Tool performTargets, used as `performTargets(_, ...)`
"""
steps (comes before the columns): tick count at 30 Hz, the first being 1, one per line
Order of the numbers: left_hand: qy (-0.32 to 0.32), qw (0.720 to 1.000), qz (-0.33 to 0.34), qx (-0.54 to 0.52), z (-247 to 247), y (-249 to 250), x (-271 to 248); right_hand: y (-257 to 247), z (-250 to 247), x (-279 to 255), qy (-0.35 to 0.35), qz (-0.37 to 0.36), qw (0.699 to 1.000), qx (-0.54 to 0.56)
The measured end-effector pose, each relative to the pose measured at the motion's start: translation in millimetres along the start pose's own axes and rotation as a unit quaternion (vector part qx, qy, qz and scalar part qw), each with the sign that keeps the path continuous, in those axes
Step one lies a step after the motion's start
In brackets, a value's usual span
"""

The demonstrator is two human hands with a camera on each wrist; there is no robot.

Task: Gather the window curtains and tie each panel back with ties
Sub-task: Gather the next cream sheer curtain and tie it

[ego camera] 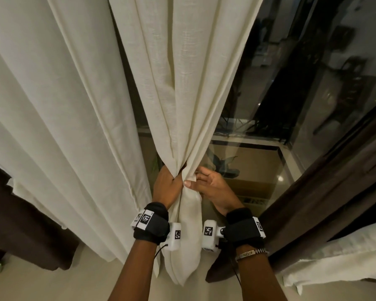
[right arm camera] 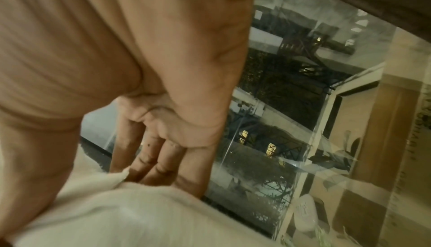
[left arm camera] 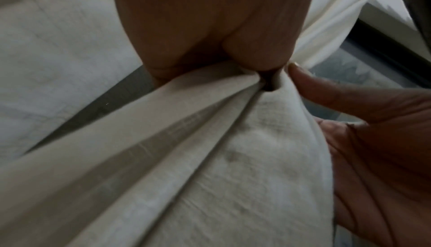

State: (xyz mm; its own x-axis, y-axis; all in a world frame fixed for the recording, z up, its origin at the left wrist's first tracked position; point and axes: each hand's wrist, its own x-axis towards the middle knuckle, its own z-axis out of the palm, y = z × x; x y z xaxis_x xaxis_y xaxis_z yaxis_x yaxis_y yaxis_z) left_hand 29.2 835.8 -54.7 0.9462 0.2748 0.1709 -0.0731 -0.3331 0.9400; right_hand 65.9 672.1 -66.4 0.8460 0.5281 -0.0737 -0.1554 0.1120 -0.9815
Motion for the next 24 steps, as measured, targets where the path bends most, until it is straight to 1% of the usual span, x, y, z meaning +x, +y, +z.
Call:
performTargets(2,0.007,1.0,0.012,-0.019,-1.7,-3.3,0.9,0.3,0.8,0.7,-0.004,-0.002,1.0,-0.024)
performTargets(4,0.01,0.998,0.004,-0.06,-4.6,2.6,-1.1,1.1,2.7,1.8,-0.001,-0.011,0.999,-0.033)
performTargets(6,0.008,0.989,-0.022,-0.145,-5.2,4.2,-1.9,2.6,4.7,3.7,0.024,-0.019,0.999,-0.028)
performTargets(8,0.016,0.969,-0.052,-0.241,-8.6,5.7,-2.8,4.5,5.2,4.8,0.043,-0.022,0.998,-0.027)
performTargets(11,0.013,0.922,-0.077,-0.38,-15.9,0.6,2.7,6.3,3.2,5.4,0.055,-0.021,0.998,0.0)
performTargets(13,-0.011,0.897,-0.082,-0.435,-21.3,0.3,6.2,5.3,1.9,5.6,0.066,-0.023,0.997,0.014)
performTargets(15,-0.05,0.884,-0.087,-0.457,-27.4,7.8,5.1,4.9,1.4,6.3,0.074,-0.025,0.997,0.012)
performTargets(16,-0.069,0.889,-0.091,-0.444,-28.6,13.3,3.7,5.8,1.4,6.7,0.075,-0.025,0.997,0.008)
performTargets(17,-0.078,0.902,-0.095,-0.415,-27.9,17.5,3.1,6.5,1.1,6.9,0.075,-0.026,0.997,0.004)
performTargets(18,-0.07,0.918,-0.094,-0.379,-25.6,19.9,2.9,7.3,0.4,6.8,0.076,-0.027,0.997,0.003)
performTargets(19,-0.039,0.933,-0.09,-0.345,-22.2,21.5,3.1,8.3,0.1,6.8,0.077,-0.028,0.997,0.008)
performTargets(20,0.008,0.946,-0.082,-0.315,-19.1,23.1,4.0,9.4,0.0,7.8,0.082,-0.029,0.996,0.014)
performTargets(22,0.101,0.955,-0.065,-0.27,-11.8,25.2,4.9,10.2,1.5,10.1,0.106,-0.036,0.993,0.024)
performTargets(23,0.122,0.957,-0.056,-0.259,-8.6,24.9,5.1,11.2,2.5,11.8,0.124,-0.043,0.991,0.025)
performTargets(24,0.125,0.958,-0.045,-0.254,-6.4,23.3,5.5,12.4,3.0,13.7,0.144,-0.05,0.988,0.023)
